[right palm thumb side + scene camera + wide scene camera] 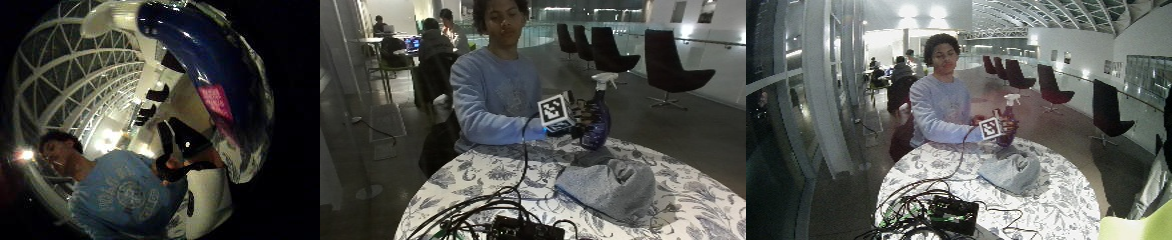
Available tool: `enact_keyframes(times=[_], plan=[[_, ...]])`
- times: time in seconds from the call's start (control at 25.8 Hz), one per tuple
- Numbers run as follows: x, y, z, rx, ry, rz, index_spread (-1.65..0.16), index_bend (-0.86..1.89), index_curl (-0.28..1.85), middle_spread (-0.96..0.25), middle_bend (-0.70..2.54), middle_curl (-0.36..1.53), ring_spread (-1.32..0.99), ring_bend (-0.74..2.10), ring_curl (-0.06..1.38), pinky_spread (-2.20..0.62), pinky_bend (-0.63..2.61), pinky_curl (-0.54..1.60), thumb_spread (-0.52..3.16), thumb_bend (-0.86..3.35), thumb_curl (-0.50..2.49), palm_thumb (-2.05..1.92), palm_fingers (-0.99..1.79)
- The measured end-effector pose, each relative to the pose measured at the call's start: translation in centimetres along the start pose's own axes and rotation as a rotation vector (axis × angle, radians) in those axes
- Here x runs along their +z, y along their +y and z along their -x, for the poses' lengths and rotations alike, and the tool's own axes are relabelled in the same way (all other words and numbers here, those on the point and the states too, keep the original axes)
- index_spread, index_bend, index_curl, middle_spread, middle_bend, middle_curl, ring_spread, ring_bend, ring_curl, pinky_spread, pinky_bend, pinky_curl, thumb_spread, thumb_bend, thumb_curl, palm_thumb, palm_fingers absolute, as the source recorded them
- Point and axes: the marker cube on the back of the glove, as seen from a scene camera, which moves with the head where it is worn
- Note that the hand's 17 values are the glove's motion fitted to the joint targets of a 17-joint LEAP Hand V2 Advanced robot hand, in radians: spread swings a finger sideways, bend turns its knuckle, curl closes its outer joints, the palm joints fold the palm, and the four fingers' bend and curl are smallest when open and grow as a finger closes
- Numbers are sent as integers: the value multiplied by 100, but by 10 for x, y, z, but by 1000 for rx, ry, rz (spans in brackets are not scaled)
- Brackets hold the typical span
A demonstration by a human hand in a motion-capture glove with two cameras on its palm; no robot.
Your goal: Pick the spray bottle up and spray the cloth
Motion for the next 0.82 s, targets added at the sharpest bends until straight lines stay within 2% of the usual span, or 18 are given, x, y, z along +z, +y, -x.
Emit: enact_keyframes(times=[0.16, 0.35, 0.5, 0.66, 0.82], plan=[[-61, 65, -3, 90, 277, -16, -35, 19, 16, -1, 40, 39, 4, 52, 28, 22, 42, 31, 102, -3, 43, 68, 40], [-119, 182, 2, 229, 579, -55, -36, 22, 21, -1, 40, 38, 5, 44, 27, 23, 35, 30, 104, -2, 41, 67, 45], [-156, 255, 10, 324, 753, -87, -35, 22, 24, -1, 39, 38, 5, 41, 26, 23, 29, 29, 105, -2, 41, 68, 51], [-178, 297, 16, 380, 828, -109, -35, 22, 27, -2, 38, 38, 5, 38, 26, 23, 23, 28, 106, -2, 40, 70, 56], [-189, 312, 18, 404, 861, -126, -34, 20, 29, -3, 38, 38, 5, 36, 26, 23, 19, 28, 107, -2, 39, 71, 60]])
